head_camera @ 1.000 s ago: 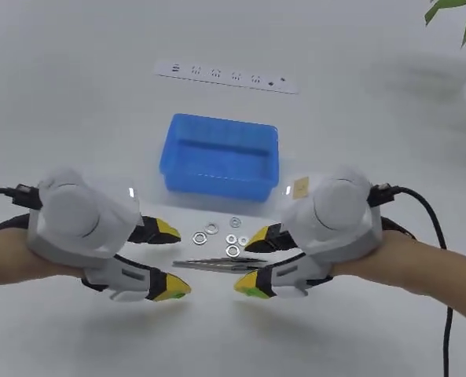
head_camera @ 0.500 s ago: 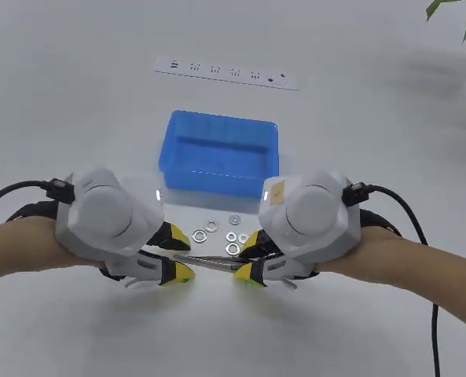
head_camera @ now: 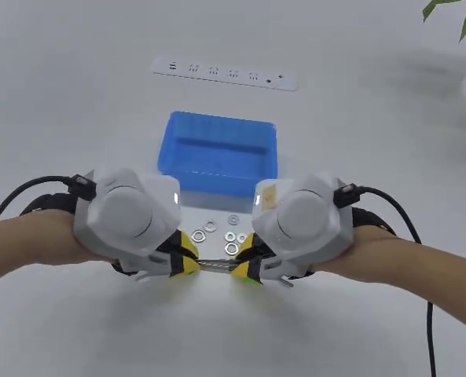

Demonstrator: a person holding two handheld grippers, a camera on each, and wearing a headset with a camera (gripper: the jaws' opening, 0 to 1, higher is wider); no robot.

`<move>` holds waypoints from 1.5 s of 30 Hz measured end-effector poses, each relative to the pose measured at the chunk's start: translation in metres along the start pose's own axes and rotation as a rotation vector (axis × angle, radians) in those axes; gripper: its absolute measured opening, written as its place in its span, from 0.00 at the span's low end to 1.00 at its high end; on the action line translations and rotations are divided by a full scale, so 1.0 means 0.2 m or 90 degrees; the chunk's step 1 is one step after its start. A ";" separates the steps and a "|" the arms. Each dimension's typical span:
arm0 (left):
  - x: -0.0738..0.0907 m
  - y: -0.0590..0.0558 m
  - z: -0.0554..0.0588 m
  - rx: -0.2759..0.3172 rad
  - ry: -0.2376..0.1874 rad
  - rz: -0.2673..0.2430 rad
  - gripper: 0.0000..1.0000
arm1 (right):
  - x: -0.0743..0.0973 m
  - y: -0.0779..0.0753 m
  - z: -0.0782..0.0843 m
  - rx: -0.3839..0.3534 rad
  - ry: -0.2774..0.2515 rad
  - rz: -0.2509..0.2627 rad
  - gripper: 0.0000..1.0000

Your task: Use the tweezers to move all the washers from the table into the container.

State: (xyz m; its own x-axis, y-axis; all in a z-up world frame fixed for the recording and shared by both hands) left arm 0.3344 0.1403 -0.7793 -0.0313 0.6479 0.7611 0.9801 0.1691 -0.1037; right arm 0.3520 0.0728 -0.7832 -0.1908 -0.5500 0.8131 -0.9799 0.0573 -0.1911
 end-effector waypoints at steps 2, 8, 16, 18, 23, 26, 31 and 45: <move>0.00 0.00 -0.01 -0.081 0.025 -0.017 0.05 | 0.00 0.00 0.00 -0.023 0.003 0.003 0.09; 0.04 -0.04 -0.04 -0.015 -0.003 -0.022 0.05 | 0.01 0.02 0.00 0.013 -0.013 0.003 0.09; 0.13 -0.11 -0.19 -0.094 -0.046 -0.047 0.05 | 0.07 0.03 -0.02 0.054 -0.048 0.009 0.08; 0.14 -0.11 -0.22 -0.097 -0.053 -0.044 0.05 | 0.08 0.03 -0.02 0.061 -0.062 0.014 0.08; 0.14 -0.13 -0.34 -0.093 -0.097 -0.036 0.05 | 0.11 0.03 -0.01 0.093 -0.083 0.033 0.09; 0.12 -0.15 -0.43 -0.090 -0.139 -0.020 0.06 | 0.14 0.04 0.01 0.108 -0.108 0.031 0.09; 0.05 -0.15 -0.52 -0.121 -0.151 -0.015 0.06 | 0.16 0.03 0.03 0.133 -0.110 0.039 0.08; 0.01 -0.15 -0.56 -0.113 -0.212 -0.021 0.06 | 0.18 0.02 0.06 0.116 -0.133 0.043 0.08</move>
Point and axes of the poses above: the centre of the closed fingertips' face, and the gripper's own axes: x roughly backward along the fingers, y roughly to its left, z roughly out of its underside, the point moved 3 cm from there along x, roughly backward along the fingers, and after that the axes turned 12 degrees about z, right-handed, at the moved point
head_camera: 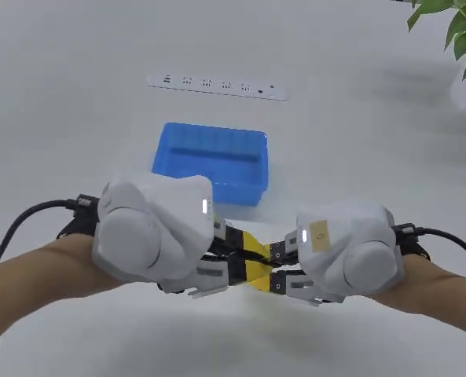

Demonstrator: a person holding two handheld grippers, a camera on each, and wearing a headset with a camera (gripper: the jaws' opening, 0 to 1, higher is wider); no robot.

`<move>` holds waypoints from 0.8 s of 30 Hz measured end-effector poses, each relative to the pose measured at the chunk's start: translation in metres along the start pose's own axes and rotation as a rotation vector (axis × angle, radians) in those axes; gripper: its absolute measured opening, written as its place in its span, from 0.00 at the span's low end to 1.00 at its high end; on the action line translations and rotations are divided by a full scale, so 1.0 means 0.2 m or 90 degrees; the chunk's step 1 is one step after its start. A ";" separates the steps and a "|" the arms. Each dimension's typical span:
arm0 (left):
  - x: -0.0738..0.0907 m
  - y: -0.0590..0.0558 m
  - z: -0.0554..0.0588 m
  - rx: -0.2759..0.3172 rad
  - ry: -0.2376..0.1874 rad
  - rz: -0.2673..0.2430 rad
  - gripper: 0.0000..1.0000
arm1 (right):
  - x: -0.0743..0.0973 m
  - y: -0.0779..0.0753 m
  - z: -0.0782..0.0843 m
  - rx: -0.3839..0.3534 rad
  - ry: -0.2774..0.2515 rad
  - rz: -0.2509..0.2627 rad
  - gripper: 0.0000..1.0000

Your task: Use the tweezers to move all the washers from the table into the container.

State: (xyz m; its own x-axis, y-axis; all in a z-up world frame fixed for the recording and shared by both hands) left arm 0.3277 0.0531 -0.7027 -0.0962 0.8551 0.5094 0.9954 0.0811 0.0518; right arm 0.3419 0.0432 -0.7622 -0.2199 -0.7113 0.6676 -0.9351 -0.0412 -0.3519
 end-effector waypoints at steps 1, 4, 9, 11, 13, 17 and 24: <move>0.00 0.00 0.00 0.004 -0.003 -0.002 0.07 | 0.00 0.00 0.00 -0.012 -0.002 0.001 0.08; 0.01 0.02 0.00 0.036 -0.012 -0.018 0.07 | 0.00 -0.01 0.00 -0.030 -0.003 0.005 0.07; 0.02 0.00 0.00 0.038 -0.006 -0.007 0.07 | 0.00 0.00 -0.01 -0.007 -0.013 0.007 0.07; 0.03 0.00 -0.01 0.049 -0.015 -0.008 0.07 | 0.00 0.00 -0.01 -0.018 -0.016 0.010 0.07; 0.05 0.00 -0.03 0.060 -0.035 -0.010 0.07 | 0.00 -0.01 0.00 -0.026 -0.019 0.013 0.07; 0.06 0.00 -0.04 0.049 -0.030 -0.009 0.07 | 0.00 -0.01 0.00 -0.035 -0.020 0.015 0.07; 0.05 -0.01 -0.05 0.040 -0.028 -0.008 0.07 | 0.00 -0.01 -0.01 -0.039 -0.018 0.012 0.07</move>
Point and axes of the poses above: the centre of the closed fingertips' face, and the gripper's own axes: x roughly backward along the fingers, y roughly to its left, z roughly out of its underside, the point moved 3 cm from there along x, roughly backward along the fingers, and after that the axes turned 12 degrees about z, right-handed, at the moved point
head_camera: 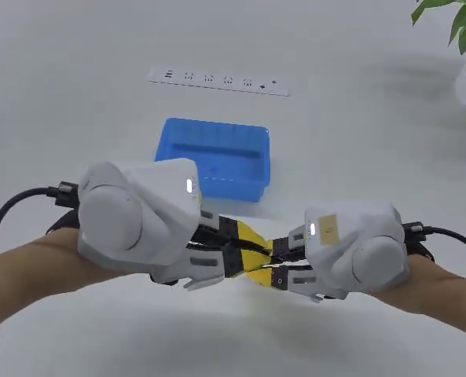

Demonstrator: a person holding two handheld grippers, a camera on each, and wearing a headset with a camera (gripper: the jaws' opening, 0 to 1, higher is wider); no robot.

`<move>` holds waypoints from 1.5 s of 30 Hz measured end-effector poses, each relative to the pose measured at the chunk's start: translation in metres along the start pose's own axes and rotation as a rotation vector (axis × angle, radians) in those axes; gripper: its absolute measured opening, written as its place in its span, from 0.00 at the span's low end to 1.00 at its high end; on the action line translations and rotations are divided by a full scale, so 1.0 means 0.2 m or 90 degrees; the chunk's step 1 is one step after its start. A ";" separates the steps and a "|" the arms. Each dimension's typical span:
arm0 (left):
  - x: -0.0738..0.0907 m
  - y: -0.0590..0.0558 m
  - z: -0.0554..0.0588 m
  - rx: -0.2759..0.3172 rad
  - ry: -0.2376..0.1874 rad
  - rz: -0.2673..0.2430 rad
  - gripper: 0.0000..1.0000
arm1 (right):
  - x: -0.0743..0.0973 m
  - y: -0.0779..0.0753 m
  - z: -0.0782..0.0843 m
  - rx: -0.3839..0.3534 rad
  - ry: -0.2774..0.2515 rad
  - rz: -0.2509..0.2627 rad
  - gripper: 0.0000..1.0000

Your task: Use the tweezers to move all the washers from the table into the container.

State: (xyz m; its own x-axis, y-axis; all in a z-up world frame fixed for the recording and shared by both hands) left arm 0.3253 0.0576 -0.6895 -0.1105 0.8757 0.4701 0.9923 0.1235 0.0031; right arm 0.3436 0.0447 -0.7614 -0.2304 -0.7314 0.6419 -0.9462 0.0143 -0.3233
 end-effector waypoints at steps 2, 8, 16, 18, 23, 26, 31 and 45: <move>0.00 0.00 0.00 -0.006 0.004 0.001 0.07 | 0.00 0.00 0.00 0.000 0.000 -0.001 0.07; 0.02 0.00 0.01 -0.048 0.014 0.009 0.05 | -0.01 0.00 -0.01 0.011 0.004 -0.005 0.07; 0.07 0.00 0.04 -0.054 0.025 0.009 0.05 | -0.04 0.01 -0.04 0.009 -0.001 -0.006 0.08; 0.08 0.00 0.05 -0.055 0.028 0.009 0.05 | -0.05 0.02 -0.05 0.011 0.001 -0.007 0.07; 0.10 -0.01 0.06 -0.056 0.026 0.004 0.05 | -0.06 0.03 -0.07 0.006 -0.003 -0.013 0.07; 0.10 -0.01 0.06 -0.057 0.031 0.004 0.05 | -0.06 0.03 -0.07 0.006 -0.005 -0.014 0.08; 0.11 -0.01 0.06 -0.055 0.031 0.005 0.05 | -0.06 0.04 -0.08 0.009 -0.013 -0.014 0.10; 0.15 -0.03 0.07 -0.037 0.026 -0.009 0.05 | -0.04 0.05 -0.04 -0.019 0.007 -0.004 0.16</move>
Point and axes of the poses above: the centre of the closed fingertips' face, and the gripper's own axes: x roughly backward along the fingers, y roughly to its left, z roughly out of its underside, the point moved 3 cm from there along x, roughly backward along the fingers, and after that the axes turned 12 degrees about z, right-handed, at the moved point
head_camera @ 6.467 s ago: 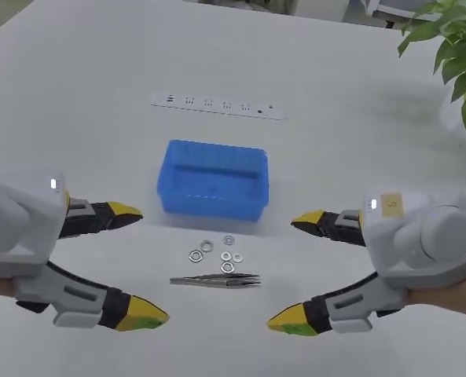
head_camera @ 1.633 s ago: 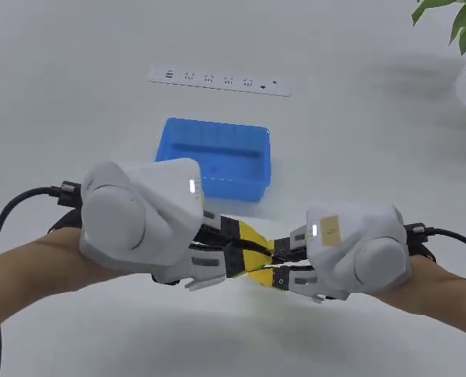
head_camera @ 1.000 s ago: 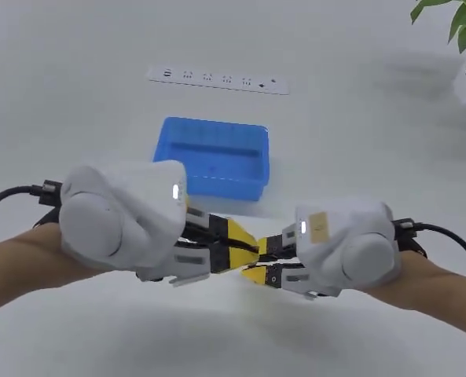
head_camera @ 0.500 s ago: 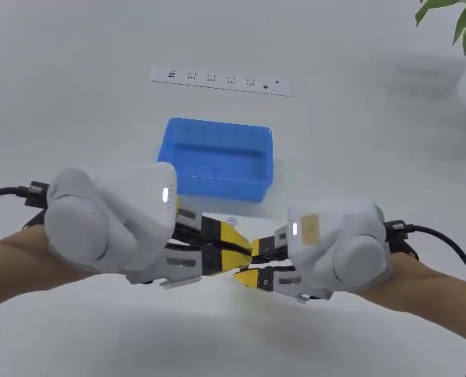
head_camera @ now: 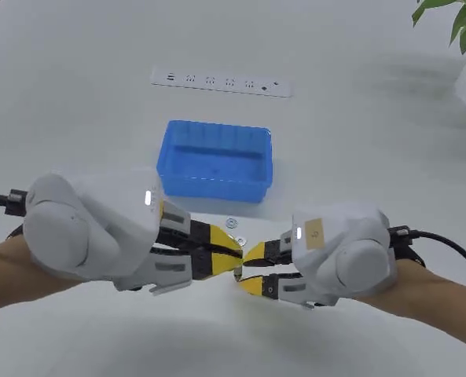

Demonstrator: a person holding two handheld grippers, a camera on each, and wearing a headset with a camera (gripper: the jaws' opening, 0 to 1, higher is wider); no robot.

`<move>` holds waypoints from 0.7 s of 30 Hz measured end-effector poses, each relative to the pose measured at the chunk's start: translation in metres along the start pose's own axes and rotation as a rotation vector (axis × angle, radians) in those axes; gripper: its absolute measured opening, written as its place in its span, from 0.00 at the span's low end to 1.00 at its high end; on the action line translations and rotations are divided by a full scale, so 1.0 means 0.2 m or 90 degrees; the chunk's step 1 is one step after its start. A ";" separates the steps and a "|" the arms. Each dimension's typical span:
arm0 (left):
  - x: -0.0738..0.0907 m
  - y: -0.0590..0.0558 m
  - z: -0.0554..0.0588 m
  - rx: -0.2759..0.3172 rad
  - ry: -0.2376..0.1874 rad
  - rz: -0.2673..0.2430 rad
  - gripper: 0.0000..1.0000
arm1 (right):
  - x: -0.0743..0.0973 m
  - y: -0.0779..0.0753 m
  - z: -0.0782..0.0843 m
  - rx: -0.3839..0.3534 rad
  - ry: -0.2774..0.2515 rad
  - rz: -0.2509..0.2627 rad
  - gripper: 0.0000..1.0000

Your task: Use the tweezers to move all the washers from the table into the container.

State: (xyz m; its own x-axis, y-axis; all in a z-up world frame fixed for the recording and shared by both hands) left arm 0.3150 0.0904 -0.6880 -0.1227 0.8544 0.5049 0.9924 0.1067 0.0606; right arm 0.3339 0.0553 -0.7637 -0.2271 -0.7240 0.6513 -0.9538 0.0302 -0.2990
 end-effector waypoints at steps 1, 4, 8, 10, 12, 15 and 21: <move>0.01 0.01 0.00 0.002 0.000 -0.004 0.05 | 0.00 0.00 0.00 -0.004 0.001 0.000 0.18; 0.02 0.02 0.01 0.012 -0.003 -0.015 0.05 | 0.01 0.00 0.02 -0.015 0.007 0.004 0.19; 0.03 0.04 0.00 0.017 -0.014 -0.033 0.05 | 0.02 -0.01 0.05 -0.025 0.013 0.012 0.20; 0.04 0.04 0.00 0.014 -0.010 -0.033 0.05 | 0.02 -0.01 0.06 -0.035 0.016 0.015 0.21; 0.04 0.05 0.01 0.010 -0.004 -0.034 0.05 | 0.03 -0.01 0.08 -0.055 0.022 0.012 0.21; 0.06 0.07 0.01 0.008 0.000 -0.038 0.05 | 0.04 0.00 0.08 -0.085 0.022 0.008 0.20; 0.06 0.11 0.00 0.005 0.001 -0.041 0.05 | 0.05 -0.02 0.08 -0.131 0.024 0.016 0.20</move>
State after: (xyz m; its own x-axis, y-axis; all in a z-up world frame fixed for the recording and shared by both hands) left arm 0.3350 0.1035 -0.6807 -0.1863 0.8450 0.5012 0.9824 0.1653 0.0865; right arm 0.3379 0.0358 -0.7677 -0.2555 -0.6952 0.6719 -0.9667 0.1917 -0.1693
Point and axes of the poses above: the centre of the closed fingertips' face, and the gripper's own axes: x roughly backward along the fingers, y roughly to its left, z roughly out of its underside, the point moved 3 cm from there along x, roughly backward along the fingers, and after that the axes turned 12 degrees about z, right-handed, at the moved point
